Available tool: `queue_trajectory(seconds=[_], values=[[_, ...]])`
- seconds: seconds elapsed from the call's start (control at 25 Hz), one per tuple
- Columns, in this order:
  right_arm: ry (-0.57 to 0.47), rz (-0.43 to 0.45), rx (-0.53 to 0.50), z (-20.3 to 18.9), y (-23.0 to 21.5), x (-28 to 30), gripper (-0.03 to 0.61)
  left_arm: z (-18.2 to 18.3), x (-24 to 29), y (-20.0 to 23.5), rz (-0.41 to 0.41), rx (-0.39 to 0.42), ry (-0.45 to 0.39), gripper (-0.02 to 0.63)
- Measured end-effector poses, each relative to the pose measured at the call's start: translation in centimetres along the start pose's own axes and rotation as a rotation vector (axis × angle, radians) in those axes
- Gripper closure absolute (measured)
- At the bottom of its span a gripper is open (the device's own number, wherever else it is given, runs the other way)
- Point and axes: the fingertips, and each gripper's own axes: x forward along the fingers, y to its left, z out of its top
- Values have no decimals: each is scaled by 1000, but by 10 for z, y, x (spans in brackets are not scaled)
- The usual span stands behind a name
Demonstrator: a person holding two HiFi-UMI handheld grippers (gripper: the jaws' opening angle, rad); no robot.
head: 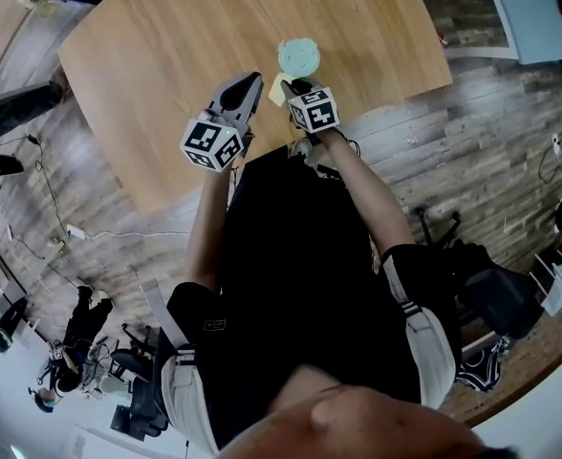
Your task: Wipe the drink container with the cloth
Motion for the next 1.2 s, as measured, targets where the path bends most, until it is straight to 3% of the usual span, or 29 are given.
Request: queue_trajectory(seconds=[0.64,1.2], values=[[-170,35,-2,36,22,-36,534,-2,-28,-18,18,3,-46,589],[-368,42,-7,66,33,-107,534,3,-59,-54,37,20,-111,589]])
